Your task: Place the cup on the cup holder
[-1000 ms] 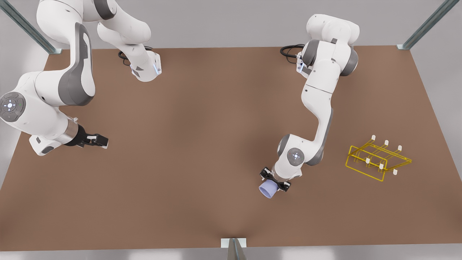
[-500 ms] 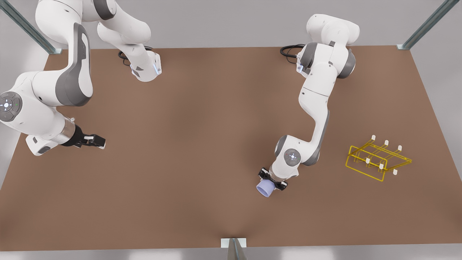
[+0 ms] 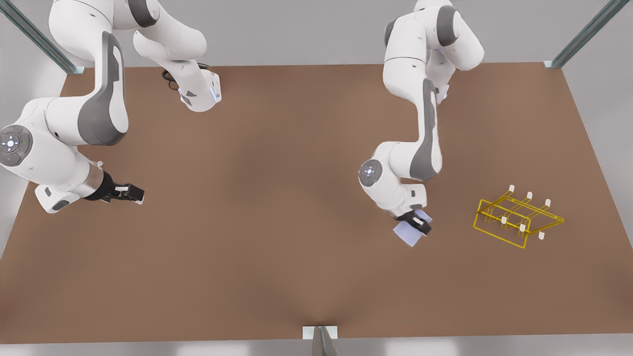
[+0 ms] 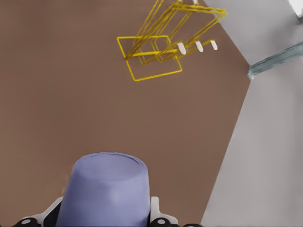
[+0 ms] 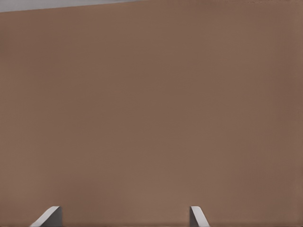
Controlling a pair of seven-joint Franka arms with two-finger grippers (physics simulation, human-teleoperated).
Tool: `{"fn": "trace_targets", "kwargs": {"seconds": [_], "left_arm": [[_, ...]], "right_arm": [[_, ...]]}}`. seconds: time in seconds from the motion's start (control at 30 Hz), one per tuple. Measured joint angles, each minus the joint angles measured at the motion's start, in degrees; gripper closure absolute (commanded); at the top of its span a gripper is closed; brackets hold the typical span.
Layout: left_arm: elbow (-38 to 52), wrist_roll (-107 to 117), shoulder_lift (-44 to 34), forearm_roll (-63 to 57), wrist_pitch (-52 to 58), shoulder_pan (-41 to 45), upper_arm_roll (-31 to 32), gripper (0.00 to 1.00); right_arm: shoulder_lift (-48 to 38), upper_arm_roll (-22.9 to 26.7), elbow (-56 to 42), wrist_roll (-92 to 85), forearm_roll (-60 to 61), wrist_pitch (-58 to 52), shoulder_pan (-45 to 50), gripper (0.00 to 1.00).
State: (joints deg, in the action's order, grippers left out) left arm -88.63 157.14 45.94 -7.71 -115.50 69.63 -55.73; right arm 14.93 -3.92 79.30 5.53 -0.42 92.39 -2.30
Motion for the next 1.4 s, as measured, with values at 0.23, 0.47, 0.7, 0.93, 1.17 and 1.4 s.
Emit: {"fn": "trace_targets", "kwargs": {"seconds": [0.23, 0.47, 0.7, 0.93, 1.17, 1.4], "left_arm": [[-9.16, -10.94, 8.98, -24.26, 5.18, 4.6, -9.4, 0.27], [-14.33, -23.27, 9.77, -38.52, -3.11, -0.34, -8.91, 0.27], [-14.02, -33.05, 11.62, -42.93, -8.01, -9.69, -7.63, 0.27], [-15.97, -39.6, 10.72, -43.91, -10.43, -14.93, -5.59, 0.27], [-19.02, -43.6, 9.98, -43.92, -11.46, -13.6, -4.91, 0.25], [-20.27, -45.3, 7.42, -43.7, -11.53, -11.6, -4.1, 0.25]], "right_arm": [[-0.01, -0.03, 0.01, -0.1, -0.72, 0.23, -0.08, 0.0], [0.0, -0.03, 0.0, -0.18, -0.51, 0.32, -0.07, 0.0], [0.0, 0.04, -0.07, -0.23, -0.49, 0.39, -0.15, 0.0], [-0.02, 0.15, -0.02, -0.35, -0.38, 0.38, -0.3, 0.0], [0.33, 0.06, 0.07, -0.7, -0.33, 0.46, -0.51, 0.0], [0.42, 0.06, 0.09, -0.91, -0.32, 0.7, -0.52, 0.0]]}}
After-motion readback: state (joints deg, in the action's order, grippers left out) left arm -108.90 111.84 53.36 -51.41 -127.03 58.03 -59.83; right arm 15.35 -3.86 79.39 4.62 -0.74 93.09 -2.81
